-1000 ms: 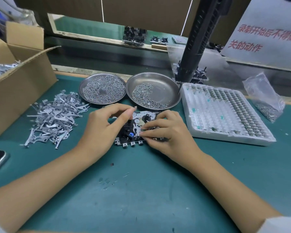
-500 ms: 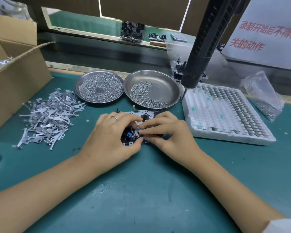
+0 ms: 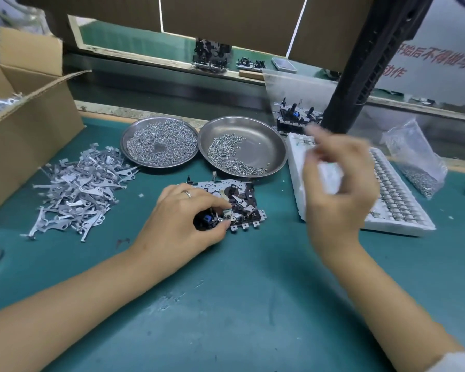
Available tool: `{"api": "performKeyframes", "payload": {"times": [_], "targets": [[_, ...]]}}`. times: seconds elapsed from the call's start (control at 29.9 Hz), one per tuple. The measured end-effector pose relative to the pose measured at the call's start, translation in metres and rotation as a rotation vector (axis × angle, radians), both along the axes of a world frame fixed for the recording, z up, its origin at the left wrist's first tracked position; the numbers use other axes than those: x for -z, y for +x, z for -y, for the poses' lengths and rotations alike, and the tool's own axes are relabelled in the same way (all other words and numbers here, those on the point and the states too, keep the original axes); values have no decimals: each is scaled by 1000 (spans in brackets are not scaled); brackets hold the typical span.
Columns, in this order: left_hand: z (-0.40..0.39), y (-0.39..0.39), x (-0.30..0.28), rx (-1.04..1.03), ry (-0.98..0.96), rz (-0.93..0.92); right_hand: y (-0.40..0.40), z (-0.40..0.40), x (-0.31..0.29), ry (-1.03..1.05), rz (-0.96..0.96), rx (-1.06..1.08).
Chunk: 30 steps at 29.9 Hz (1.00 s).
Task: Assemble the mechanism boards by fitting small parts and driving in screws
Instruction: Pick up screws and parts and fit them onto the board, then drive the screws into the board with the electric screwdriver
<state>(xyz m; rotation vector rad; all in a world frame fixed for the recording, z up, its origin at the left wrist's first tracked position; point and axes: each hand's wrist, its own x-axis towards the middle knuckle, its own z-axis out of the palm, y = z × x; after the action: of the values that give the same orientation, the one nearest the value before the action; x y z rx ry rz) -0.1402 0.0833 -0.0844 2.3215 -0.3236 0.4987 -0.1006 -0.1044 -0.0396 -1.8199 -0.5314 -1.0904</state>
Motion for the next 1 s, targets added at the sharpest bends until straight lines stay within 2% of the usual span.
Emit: {"api": "performKeyframes", "payload": {"times": [0.07, 0.1, 0.2, 0.27, 0.4, 0.53, 0.67, 1.0], "targets": [[0, 0, 0, -6, -12, -3, 17, 8, -25, 135, 53, 131], [1, 0, 0, -7, -15, -5, 28, 11, -38, 166, 7, 134], [2, 0, -1, -9, -36, -9, 56, 11, -72, 184, -176, -42], [2, 0, -3, -16, -55, -19, 65, 2, -81, 216, -218, -139], [4, -1, -5, -27, -113, -38, 54, -27, -74, 341, -253, -271], [4, -1, -6, -25, -128, -37, 27, -55, -56, 493, -300, -504], [3, 0, -3, -37, -122, -24, 8, -73, -44, 564, -326, -660], [4, 1, -4, -44, -99, 15, 4, -75, -33, 576, -326, -694]]}}
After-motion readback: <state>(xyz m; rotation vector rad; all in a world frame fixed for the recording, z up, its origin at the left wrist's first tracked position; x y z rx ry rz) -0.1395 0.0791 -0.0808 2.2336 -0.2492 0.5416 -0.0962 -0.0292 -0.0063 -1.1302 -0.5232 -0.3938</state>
